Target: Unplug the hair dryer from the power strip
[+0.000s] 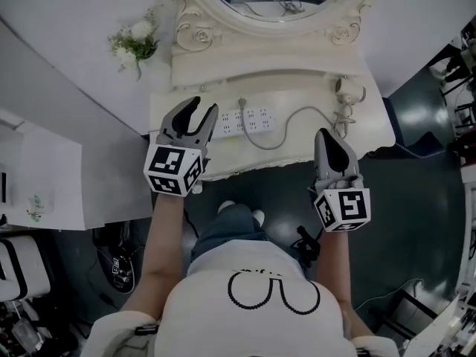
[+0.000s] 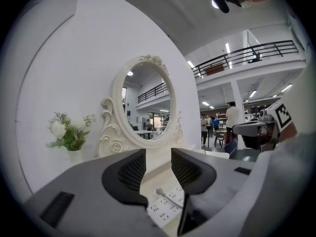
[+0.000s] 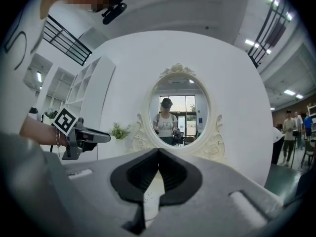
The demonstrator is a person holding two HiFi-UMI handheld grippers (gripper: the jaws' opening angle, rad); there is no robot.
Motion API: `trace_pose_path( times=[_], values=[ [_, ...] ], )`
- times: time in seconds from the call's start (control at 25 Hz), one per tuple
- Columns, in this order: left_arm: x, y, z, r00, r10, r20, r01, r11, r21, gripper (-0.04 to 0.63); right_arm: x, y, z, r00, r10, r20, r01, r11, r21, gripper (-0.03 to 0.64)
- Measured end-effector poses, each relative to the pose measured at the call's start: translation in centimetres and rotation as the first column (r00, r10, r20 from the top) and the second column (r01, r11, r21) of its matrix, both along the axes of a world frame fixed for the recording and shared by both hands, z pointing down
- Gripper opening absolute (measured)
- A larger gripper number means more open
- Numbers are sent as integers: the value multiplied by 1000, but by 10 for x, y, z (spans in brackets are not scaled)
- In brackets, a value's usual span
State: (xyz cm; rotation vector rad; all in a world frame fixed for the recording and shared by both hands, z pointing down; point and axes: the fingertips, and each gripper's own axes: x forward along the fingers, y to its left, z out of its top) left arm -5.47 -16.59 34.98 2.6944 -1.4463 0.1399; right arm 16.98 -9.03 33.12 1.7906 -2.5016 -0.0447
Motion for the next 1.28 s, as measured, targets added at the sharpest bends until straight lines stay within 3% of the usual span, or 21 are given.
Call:
trace_pose_path(
  times=[0.2,0.24,0.28,0.32,0.48,0.8,1.28],
  values=[
    [5,-7,-25,998,26,50,-30,996,85,145,-7,-7,-32,999,27,-33,-25,997,70,-5],
    [5,-8,-29,998,31,55,-36,995,90,113,-8,-10,-36,999,31,-38,-28,997,78,-6],
    [6,-9,-32,998,40,58,-45,995,92,17,-9,-13,-40,998,36,-43,-33,996,83,-5],
    [7,-10,-35,997,52,60,-58,994,95,-3,-10,-16,-45,998,43,-48,-38,995,87,-6],
    [9,-11,-54,995,83,62,-91,986,139,-3,-16,-24,-63,996,70,-63,-63,992,107,-5],
    [-5,-15,-96,997,81,-2,-78,964,253,-3,-28,-25,-90,990,103,-101,-88,986,145,-6],
    [-19,-10,-114,997,64,-49,-47,956,290,-3,-37,-19,-92,985,98,-139,-80,988,129,-6]
  ],
)
